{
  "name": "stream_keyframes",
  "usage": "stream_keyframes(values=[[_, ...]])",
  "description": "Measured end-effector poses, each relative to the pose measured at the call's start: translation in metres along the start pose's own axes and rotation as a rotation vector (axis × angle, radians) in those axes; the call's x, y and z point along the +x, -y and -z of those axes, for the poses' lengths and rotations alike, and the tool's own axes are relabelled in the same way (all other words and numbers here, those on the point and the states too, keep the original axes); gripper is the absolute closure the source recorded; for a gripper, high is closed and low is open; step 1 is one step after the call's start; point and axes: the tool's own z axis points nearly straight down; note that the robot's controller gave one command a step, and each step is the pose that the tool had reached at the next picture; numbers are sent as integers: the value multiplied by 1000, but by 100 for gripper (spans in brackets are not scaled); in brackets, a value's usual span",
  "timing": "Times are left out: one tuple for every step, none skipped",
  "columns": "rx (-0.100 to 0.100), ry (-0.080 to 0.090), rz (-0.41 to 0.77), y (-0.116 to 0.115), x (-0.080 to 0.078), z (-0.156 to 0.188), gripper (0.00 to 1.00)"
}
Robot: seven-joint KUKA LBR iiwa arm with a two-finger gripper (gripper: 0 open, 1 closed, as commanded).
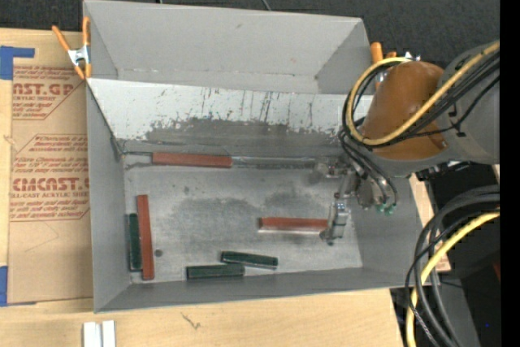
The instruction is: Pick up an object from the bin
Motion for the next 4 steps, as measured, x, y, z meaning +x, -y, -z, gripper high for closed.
stream_keyframes(values=[[0,1,-13,-14,-8,-55,0],[0,0,-66,-23,-14,-60,100],[0,0,-66,-23,-14,-60,100],[0,-1,-66,-23,-14,-59,100]])
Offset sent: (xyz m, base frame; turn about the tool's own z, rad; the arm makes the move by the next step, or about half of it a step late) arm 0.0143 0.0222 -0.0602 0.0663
